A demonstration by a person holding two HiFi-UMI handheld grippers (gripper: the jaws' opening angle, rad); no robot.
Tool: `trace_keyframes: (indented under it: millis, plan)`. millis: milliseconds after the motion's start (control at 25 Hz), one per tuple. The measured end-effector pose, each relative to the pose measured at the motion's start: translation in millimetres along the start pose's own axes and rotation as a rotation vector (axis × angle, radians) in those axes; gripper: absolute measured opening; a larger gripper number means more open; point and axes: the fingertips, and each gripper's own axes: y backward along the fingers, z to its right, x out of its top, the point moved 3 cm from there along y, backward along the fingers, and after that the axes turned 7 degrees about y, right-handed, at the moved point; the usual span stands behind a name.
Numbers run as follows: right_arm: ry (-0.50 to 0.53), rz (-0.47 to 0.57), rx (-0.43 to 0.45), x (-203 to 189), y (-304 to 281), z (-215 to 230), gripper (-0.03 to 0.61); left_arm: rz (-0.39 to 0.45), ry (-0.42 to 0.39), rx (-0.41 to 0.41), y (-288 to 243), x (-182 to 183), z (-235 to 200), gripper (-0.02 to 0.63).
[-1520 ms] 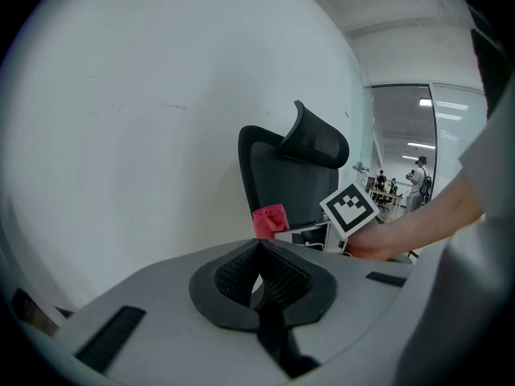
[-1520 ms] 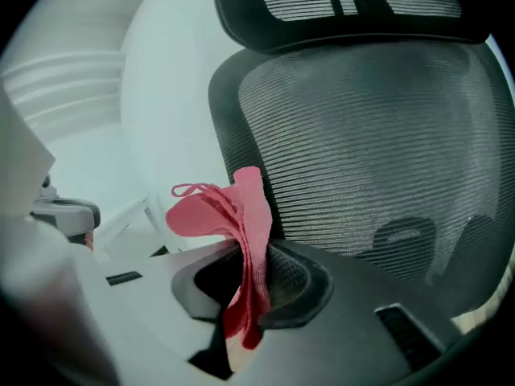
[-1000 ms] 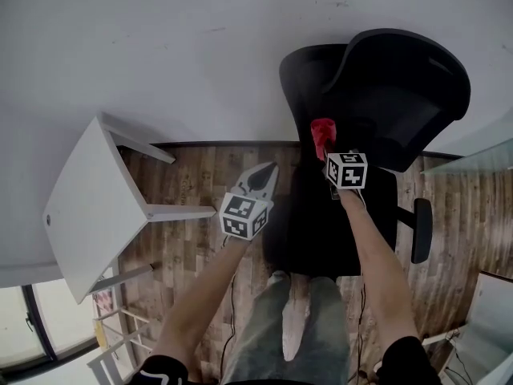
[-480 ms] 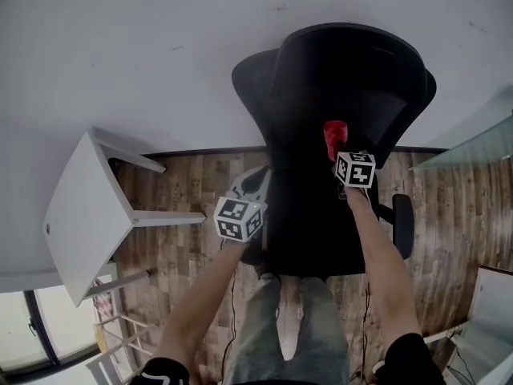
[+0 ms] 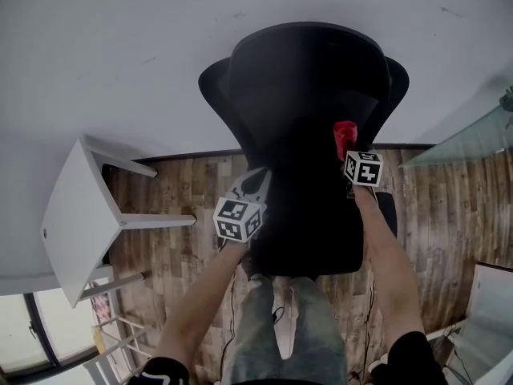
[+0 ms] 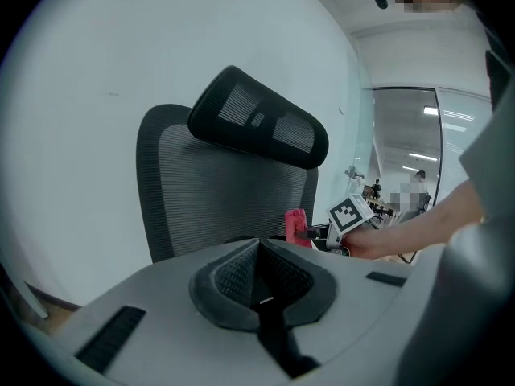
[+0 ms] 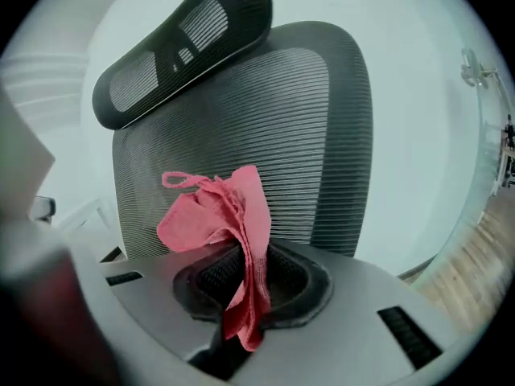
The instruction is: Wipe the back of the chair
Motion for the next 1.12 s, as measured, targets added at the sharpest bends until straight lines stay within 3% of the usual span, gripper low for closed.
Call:
trace_keyframes:
  millis: [560,760,920,1120]
  plan:
    - [-0.033,-0.005,-0.073,-17,28,75,0.072,-0.018,0.028,-0.011,-26,-7,25,0.025]
    - [-0.059,-0.011,-0.147,-27,38,95,0.072,-0.016,0.032,-0.009,-23,-11,23,0.025]
    - [-0.06,0.026,-0.104,-29,47,76,0.072,-0.014,0.049,0.003,-14,-18,12,0.025]
    - [-0.007,0.048,0.028,-27,40,6,0.072,-0.022,0.064,-0.002,5,-30,-4,0.025]
